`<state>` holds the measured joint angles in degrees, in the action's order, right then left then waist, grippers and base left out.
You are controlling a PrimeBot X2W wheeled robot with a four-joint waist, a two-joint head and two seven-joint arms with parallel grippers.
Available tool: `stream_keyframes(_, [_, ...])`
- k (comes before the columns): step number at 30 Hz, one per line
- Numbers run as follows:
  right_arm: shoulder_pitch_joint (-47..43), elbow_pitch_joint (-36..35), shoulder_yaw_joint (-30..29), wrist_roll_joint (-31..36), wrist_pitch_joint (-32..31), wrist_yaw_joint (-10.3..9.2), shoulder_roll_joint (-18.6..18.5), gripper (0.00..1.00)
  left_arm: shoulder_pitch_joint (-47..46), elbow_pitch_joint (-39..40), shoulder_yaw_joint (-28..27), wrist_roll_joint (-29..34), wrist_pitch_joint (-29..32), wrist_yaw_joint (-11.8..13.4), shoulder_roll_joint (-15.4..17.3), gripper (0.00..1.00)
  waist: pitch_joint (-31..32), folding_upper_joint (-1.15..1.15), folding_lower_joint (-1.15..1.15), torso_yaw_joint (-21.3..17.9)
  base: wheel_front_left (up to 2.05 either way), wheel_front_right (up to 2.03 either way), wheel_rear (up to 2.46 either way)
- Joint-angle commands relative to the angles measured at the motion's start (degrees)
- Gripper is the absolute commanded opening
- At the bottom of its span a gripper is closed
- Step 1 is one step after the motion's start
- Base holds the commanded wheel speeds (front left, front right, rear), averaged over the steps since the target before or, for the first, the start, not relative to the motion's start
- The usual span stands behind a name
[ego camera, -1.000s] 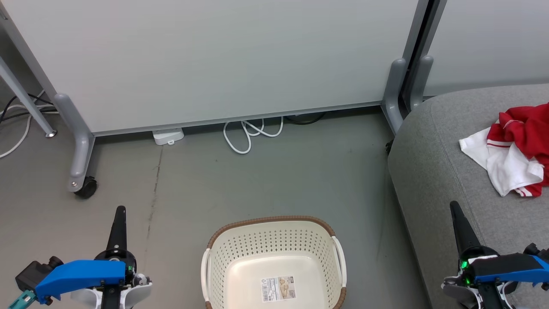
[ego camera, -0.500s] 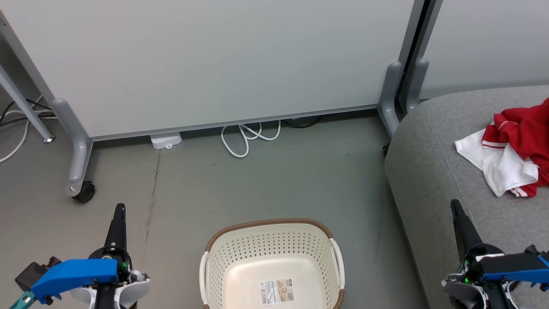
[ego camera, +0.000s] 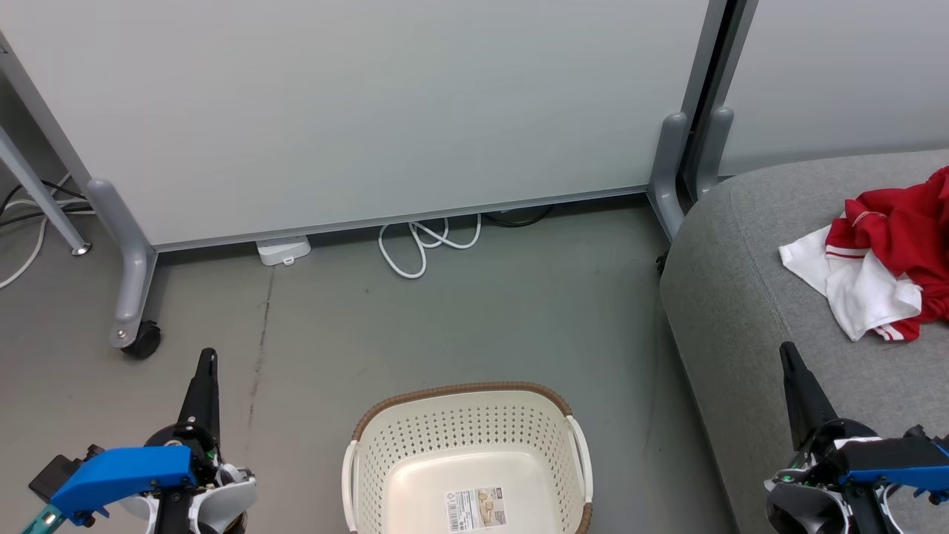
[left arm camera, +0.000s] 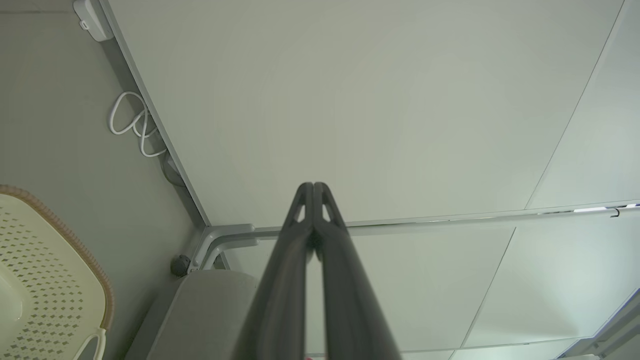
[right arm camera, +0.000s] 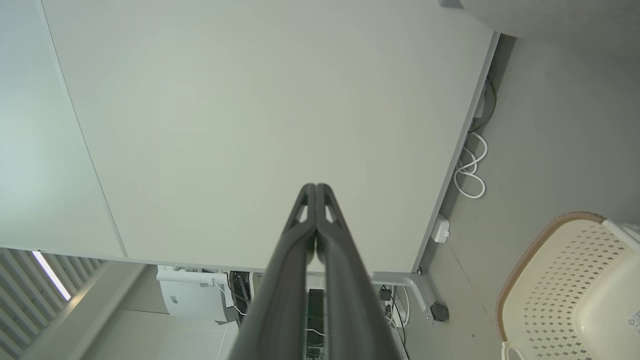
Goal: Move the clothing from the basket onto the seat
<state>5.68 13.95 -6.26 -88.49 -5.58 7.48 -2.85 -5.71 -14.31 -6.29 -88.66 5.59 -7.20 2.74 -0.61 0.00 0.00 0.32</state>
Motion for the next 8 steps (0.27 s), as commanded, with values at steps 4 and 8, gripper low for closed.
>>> stream_keyframes(4, [0.8,0.1,-0.3,-2.1,-0.6,0.02,0.0,0.0,-0.8,0.4,-0.2,-1.9,0.6,-0.5,0.2,0.0,0.2,0.0,0.0,-0.1,0.0,0.0,0.0])
stream_keyframes(8, [0.9,0.1,-0.3,-3.6,-1.0,0.02,0.0,0.0,-0.9,0.3,-0.3,-3.4,1.0,-0.5,0.2,0.0,0.4,0.0,0.0,-0.3,0.0,0.0,0.0])
